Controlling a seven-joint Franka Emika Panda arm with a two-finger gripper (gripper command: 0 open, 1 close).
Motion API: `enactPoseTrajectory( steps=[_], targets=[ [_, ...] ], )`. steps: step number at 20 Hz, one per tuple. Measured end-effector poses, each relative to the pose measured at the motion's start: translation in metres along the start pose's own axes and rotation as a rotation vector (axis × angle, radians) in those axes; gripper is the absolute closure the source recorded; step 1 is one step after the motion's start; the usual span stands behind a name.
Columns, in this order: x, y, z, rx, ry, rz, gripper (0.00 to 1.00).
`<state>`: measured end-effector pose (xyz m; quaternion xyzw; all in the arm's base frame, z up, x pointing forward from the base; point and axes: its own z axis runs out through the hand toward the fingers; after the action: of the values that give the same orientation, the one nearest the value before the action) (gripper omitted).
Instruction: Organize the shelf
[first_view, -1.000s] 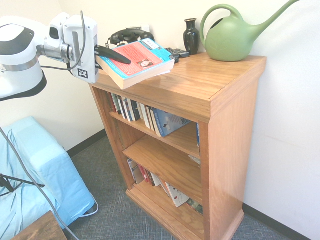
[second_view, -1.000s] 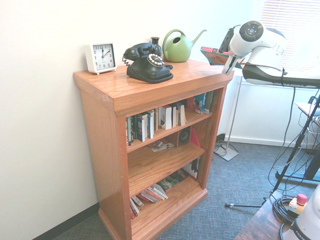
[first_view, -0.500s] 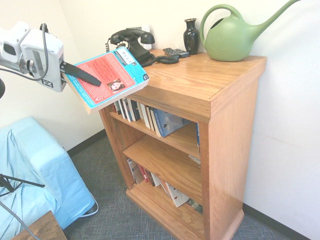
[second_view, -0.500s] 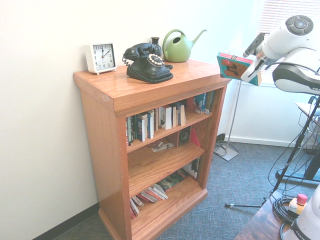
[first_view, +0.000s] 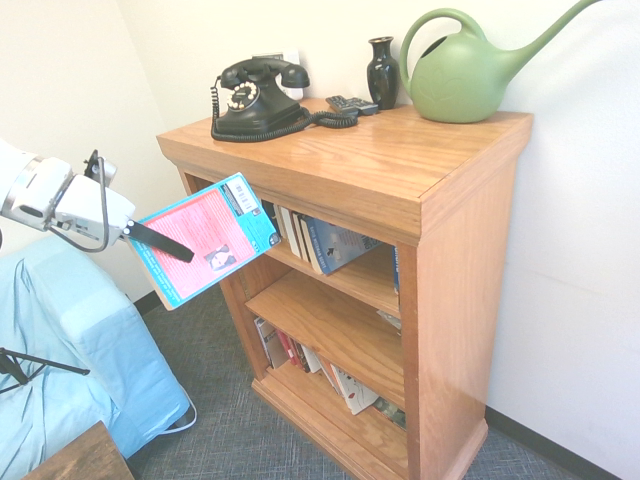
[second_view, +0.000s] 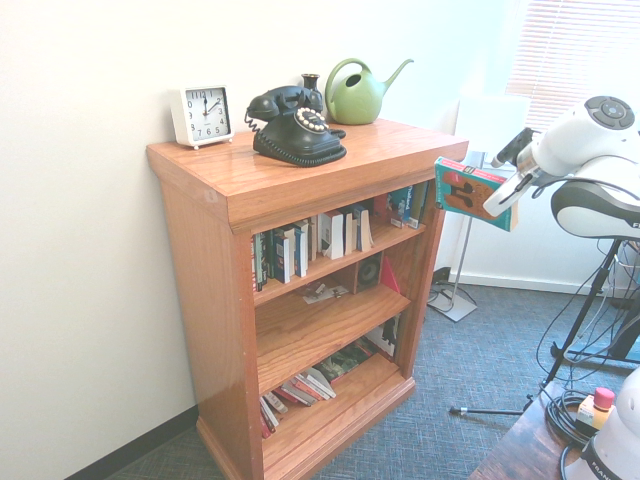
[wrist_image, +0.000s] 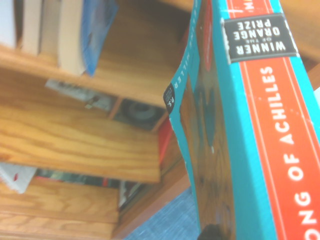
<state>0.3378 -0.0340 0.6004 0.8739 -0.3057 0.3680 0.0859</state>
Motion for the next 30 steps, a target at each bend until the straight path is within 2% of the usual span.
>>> enactPoseTrajectory(
  steps=[6,13,20,30],
  targets=[
    [-0.03,-0.003,0.057,0.032,-0.046,0.025,1.0],
    [-0.053,-0.012,0.121,0.017,-0.104,0.003,1.0],
    [-0.051,-0.017,0.17,0.035,-0.103,0.043,1.0],
    [-0.022,-0.068,0.217,0.083,-0.071,0.066,1.0]
  ],
)
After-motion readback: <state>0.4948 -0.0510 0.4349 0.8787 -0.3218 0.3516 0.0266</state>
